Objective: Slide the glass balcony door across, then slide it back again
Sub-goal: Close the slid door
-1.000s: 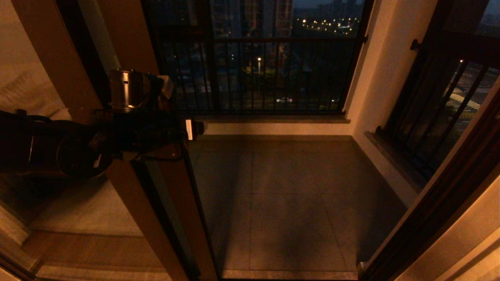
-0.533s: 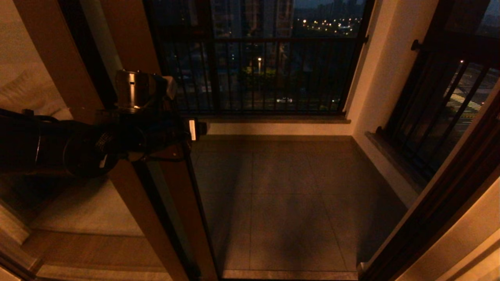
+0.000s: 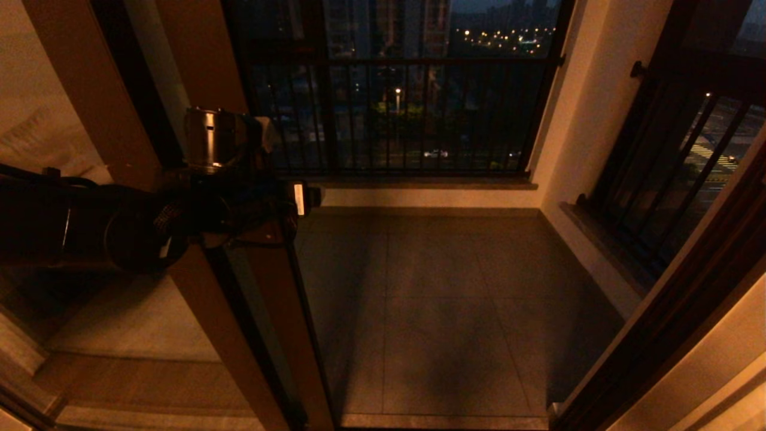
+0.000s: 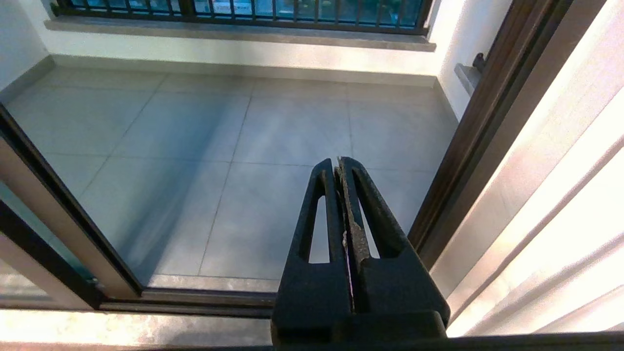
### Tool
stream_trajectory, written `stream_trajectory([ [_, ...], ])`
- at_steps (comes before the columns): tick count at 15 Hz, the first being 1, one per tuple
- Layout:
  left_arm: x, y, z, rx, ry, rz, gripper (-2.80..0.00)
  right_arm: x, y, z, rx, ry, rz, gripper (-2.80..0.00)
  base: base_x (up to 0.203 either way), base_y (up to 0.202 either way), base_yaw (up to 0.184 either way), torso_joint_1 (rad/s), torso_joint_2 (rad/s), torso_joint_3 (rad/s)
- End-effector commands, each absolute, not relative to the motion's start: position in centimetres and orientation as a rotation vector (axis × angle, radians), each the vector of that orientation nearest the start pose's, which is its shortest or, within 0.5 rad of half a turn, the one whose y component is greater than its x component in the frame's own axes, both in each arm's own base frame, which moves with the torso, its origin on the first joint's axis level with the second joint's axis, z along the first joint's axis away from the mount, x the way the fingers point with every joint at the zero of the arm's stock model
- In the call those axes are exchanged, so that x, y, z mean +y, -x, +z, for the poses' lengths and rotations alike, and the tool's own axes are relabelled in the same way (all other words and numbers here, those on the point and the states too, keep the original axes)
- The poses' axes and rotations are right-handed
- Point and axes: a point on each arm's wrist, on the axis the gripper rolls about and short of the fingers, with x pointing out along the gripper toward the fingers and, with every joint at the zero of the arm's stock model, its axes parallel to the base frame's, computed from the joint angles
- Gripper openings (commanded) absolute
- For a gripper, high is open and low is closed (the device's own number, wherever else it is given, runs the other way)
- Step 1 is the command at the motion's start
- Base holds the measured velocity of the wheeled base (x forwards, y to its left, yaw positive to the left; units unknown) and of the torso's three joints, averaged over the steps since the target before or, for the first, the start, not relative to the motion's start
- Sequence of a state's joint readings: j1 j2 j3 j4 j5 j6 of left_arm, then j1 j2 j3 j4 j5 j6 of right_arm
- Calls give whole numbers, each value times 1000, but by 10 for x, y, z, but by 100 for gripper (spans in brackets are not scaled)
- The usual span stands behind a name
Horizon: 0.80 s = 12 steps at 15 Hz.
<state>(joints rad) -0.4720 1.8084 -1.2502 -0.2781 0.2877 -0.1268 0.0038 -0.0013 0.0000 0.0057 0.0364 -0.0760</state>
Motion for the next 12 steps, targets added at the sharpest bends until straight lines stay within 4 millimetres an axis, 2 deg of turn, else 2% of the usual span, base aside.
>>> stream_trajectory([
  [1, -160, -321, 233, 276, 21, -177, 0, 1, 23, 74, 6, 77, 42, -280, 0, 0, 0, 0, 0, 0],
  [5, -170, -315, 237, 261, 18, -186, 0, 1, 23, 74, 6, 77, 42, -280, 0, 0, 0, 0, 0, 0],
  [12, -181, -314, 232, 271, 7, -191, 0, 1, 23, 74, 6, 77, 41, -280, 0, 0, 0, 0, 0, 0],
])
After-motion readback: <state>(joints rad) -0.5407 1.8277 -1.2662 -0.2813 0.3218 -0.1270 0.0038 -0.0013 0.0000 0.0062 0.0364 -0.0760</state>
